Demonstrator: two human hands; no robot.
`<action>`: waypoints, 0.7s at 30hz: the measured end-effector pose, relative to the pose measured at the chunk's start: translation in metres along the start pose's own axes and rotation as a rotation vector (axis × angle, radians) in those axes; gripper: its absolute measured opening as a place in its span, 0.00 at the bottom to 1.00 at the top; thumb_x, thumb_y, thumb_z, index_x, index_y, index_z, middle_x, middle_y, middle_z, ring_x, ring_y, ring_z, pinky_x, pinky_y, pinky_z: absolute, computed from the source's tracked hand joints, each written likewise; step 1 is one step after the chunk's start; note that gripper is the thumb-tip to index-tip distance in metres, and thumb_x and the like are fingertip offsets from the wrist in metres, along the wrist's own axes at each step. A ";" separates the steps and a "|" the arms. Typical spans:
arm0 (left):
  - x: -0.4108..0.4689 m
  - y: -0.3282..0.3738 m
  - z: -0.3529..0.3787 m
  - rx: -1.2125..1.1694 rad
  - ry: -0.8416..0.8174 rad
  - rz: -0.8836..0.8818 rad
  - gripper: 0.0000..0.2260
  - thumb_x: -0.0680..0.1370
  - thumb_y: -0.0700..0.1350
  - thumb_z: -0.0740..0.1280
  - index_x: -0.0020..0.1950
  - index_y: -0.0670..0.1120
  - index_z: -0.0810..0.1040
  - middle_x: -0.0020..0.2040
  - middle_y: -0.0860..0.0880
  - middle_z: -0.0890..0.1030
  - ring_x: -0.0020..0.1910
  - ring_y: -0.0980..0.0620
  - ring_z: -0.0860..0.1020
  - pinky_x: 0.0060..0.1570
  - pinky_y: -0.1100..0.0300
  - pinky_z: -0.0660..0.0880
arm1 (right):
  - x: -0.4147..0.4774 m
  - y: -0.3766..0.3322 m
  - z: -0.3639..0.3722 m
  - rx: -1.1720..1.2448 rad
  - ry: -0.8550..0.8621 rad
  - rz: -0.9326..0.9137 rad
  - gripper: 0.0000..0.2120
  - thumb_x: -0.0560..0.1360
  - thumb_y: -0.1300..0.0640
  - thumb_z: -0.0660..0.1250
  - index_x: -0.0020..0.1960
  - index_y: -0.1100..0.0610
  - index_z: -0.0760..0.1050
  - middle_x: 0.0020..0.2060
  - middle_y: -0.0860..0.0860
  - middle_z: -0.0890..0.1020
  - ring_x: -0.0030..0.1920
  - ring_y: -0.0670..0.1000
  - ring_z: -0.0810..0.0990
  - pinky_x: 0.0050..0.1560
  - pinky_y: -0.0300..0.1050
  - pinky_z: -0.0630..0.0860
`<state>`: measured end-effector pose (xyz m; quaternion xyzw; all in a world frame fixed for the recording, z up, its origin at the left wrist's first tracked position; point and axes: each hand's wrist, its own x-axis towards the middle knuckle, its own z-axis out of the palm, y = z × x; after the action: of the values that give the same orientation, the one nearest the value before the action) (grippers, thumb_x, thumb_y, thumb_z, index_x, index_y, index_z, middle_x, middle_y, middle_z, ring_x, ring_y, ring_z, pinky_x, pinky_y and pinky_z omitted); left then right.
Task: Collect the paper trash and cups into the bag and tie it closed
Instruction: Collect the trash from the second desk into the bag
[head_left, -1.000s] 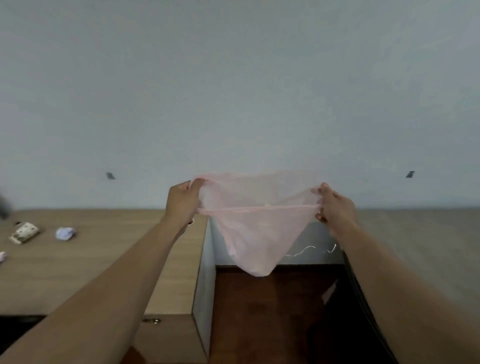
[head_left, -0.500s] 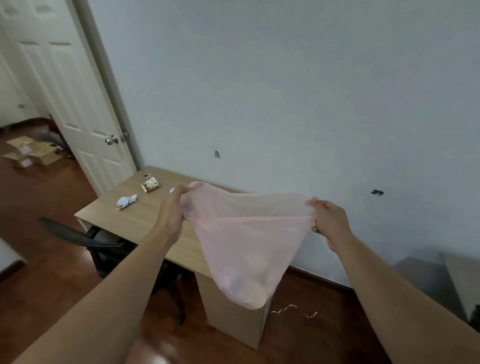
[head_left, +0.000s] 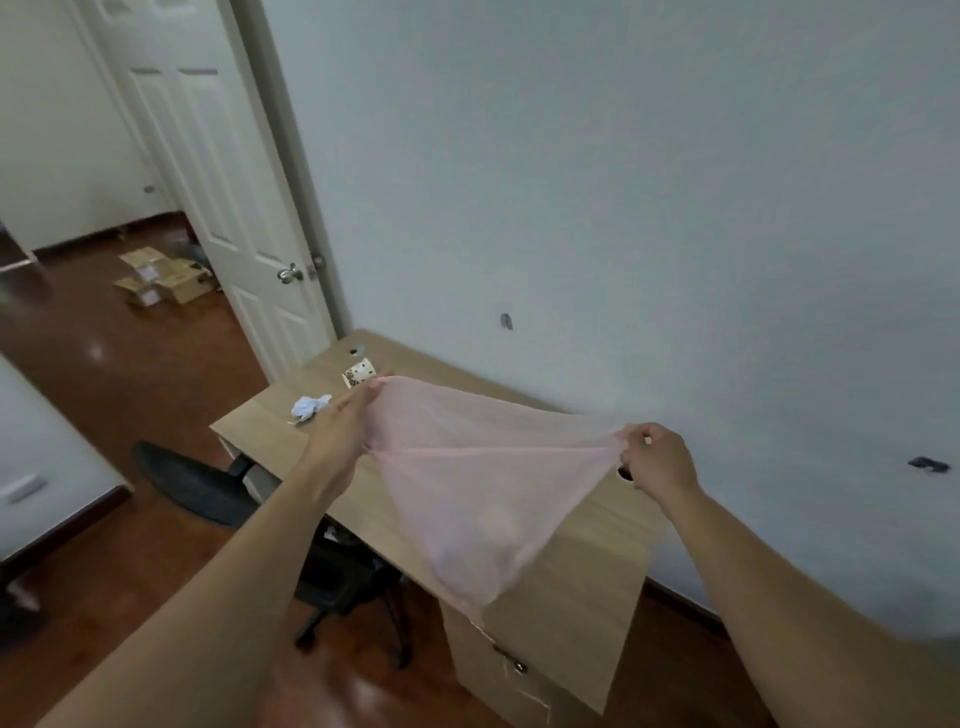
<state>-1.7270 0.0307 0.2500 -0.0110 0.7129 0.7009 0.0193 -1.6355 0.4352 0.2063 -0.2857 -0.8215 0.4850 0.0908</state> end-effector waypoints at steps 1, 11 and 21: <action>0.009 0.000 -0.002 0.025 0.001 -0.004 0.15 0.81 0.60 0.70 0.64 0.58 0.89 0.64 0.57 0.88 0.66 0.52 0.84 0.56 0.50 0.82 | 0.012 -0.002 0.007 -0.036 -0.016 -0.006 0.13 0.87 0.57 0.63 0.60 0.60 0.85 0.52 0.62 0.89 0.55 0.66 0.87 0.56 0.63 0.85; 0.093 -0.030 -0.013 0.265 -0.034 0.043 0.10 0.85 0.59 0.68 0.62 0.65 0.88 0.59 0.63 0.88 0.58 0.65 0.85 0.57 0.58 0.81 | 0.084 -0.017 0.085 -0.372 -0.249 0.017 0.15 0.87 0.55 0.64 0.61 0.59 0.87 0.48 0.60 0.88 0.43 0.62 0.87 0.40 0.48 0.81; 0.219 -0.058 -0.043 0.411 -0.243 0.023 0.12 0.84 0.63 0.68 0.64 0.66 0.87 0.60 0.63 0.88 0.62 0.57 0.86 0.57 0.47 0.84 | 0.115 -0.074 0.189 -0.461 -0.423 -0.019 0.23 0.82 0.41 0.71 0.70 0.54 0.80 0.68 0.56 0.80 0.72 0.59 0.77 0.73 0.55 0.76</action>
<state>-1.9438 -0.0107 0.1832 0.0858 0.8332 0.5373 0.0988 -1.8382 0.3317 0.1572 -0.1837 -0.9132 0.3337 -0.1445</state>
